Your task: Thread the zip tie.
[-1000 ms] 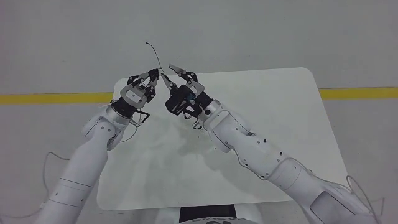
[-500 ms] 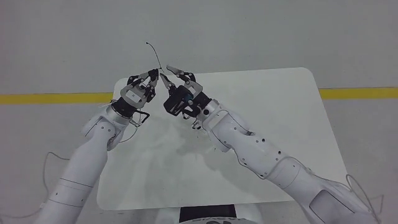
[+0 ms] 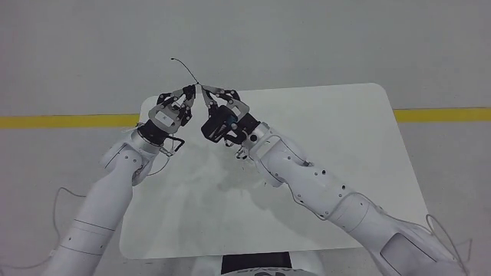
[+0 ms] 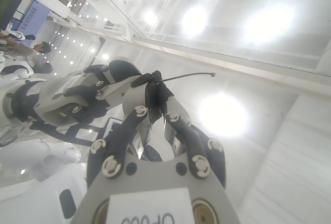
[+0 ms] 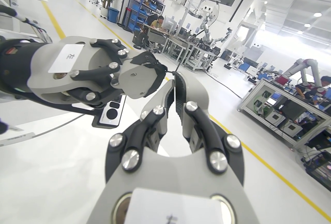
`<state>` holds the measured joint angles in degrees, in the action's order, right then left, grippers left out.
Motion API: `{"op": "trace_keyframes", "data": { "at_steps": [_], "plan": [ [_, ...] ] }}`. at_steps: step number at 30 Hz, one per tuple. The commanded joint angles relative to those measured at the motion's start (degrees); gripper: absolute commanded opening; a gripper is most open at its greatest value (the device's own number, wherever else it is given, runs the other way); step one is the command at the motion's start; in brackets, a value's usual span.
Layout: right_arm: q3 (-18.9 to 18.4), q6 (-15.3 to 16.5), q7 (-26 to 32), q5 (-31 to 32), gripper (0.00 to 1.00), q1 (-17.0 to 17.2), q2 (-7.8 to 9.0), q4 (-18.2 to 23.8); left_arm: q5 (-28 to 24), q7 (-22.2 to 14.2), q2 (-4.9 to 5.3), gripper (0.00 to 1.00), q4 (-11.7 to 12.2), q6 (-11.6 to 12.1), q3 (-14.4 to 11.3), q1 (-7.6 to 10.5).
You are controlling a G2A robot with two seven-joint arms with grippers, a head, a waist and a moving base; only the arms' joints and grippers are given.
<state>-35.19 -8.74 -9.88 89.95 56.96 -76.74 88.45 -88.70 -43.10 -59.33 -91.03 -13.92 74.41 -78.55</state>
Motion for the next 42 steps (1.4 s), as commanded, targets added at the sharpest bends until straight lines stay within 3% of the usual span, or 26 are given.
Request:
{"op": "trace_keyframes", "data": {
  "at_steps": [1,42],
  "plan": [
    [0.1,0.0,-0.1,0.0,0.00,-0.1,-0.02,-0.1,0.0,0.0,0.00,0.00,0.0,0.0,0.0,0.00],
    [0.9,-1.8,3.5,0.0,0.00,0.4,2.27,0.9,0.0,0.0,0.00,0.00,0.0,0.0,0.0,0.00]
  ]
}}
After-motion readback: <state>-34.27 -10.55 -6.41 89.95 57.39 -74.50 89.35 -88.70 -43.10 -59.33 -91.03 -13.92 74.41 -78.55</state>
